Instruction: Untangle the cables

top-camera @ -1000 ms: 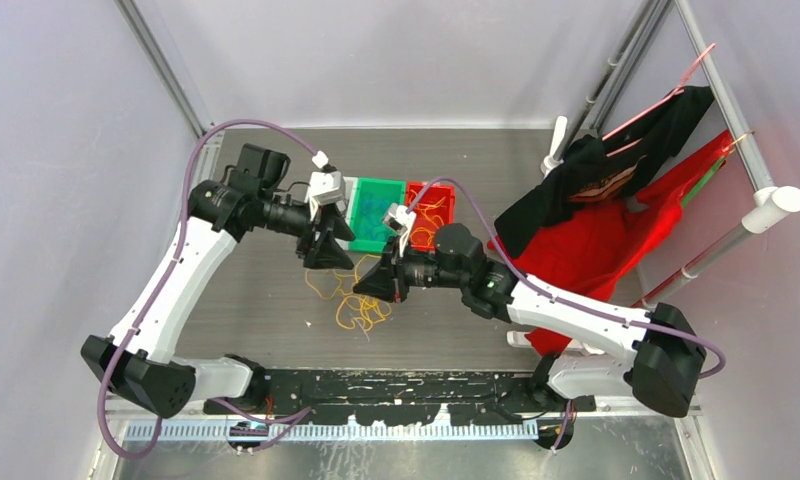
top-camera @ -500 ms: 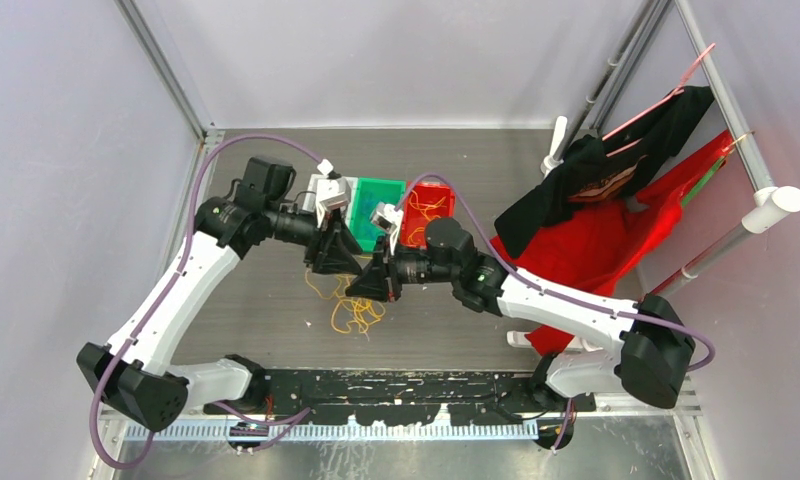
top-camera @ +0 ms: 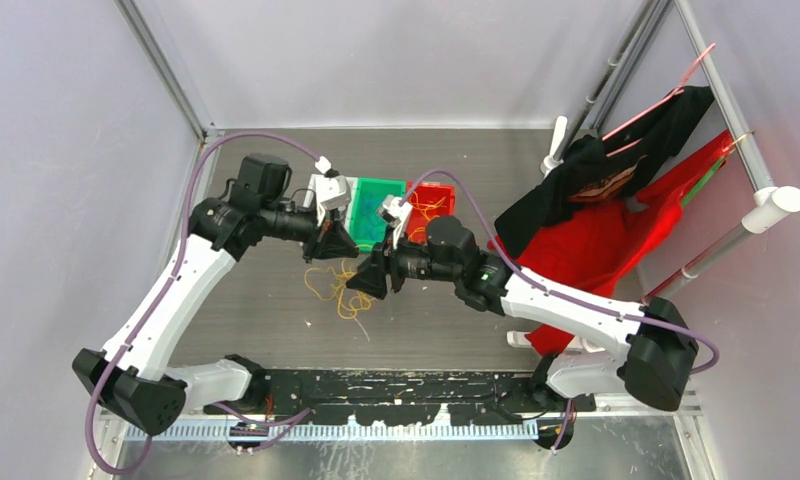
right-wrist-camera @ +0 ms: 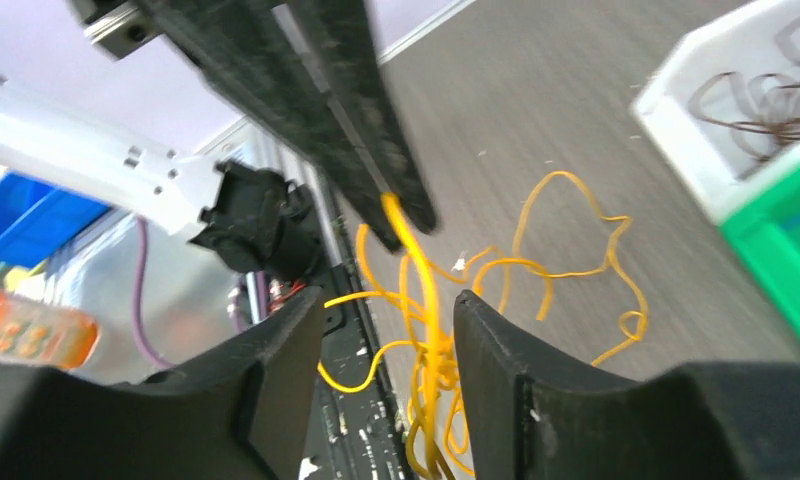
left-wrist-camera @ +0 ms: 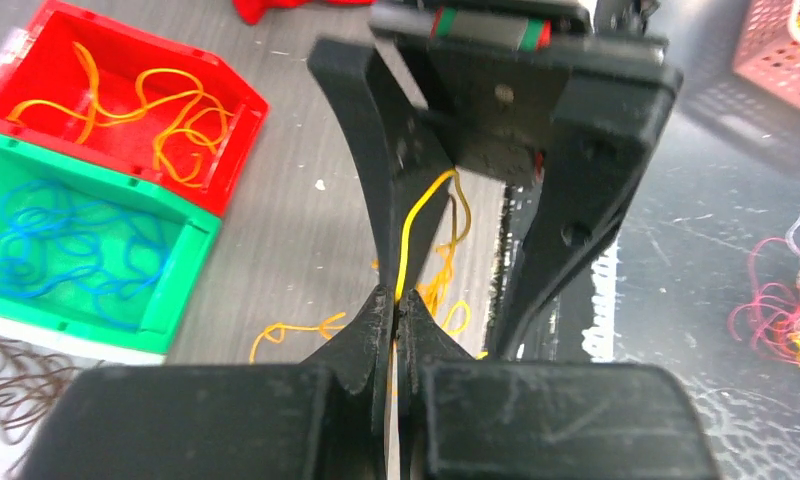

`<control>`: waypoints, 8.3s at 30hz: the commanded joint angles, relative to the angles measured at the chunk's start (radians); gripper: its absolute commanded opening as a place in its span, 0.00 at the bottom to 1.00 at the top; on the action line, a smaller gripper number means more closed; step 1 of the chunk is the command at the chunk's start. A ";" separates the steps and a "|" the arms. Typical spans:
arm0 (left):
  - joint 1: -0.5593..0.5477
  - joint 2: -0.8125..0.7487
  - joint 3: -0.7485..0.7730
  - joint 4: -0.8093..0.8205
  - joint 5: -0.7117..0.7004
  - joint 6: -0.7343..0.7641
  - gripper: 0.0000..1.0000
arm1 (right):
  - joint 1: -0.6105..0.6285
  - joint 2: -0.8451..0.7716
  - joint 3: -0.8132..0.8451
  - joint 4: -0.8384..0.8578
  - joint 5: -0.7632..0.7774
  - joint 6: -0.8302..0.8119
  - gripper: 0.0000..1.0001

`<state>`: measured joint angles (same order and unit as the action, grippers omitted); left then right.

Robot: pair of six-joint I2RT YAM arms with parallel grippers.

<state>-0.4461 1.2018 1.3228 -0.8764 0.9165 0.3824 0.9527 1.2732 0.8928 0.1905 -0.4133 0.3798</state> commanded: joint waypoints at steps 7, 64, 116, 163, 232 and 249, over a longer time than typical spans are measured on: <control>-0.046 -0.104 0.069 -0.051 -0.149 0.090 0.00 | -0.029 -0.176 0.009 -0.025 0.344 -0.101 0.62; -0.116 -0.345 -0.360 0.573 -0.197 -0.443 0.65 | 0.204 0.017 0.428 -0.199 0.653 -0.046 0.01; -0.117 -0.213 0.243 0.307 0.030 -0.363 0.00 | 0.193 -0.008 0.090 0.366 0.359 -0.068 0.54; -0.117 -0.013 0.842 0.635 -0.702 0.263 0.00 | 0.190 -0.011 -0.337 0.412 0.558 0.132 0.58; -0.244 0.785 0.609 0.191 -0.588 0.063 0.00 | -0.147 -0.598 -0.398 -0.153 1.160 0.064 0.56; -0.257 1.009 0.937 -0.172 -0.690 0.076 0.38 | -0.196 -0.538 -0.341 -0.189 1.092 0.066 0.54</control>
<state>-0.7055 2.2181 2.1845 -1.0126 0.2584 0.4603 0.7696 0.7231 0.4889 -0.0177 0.7048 0.4286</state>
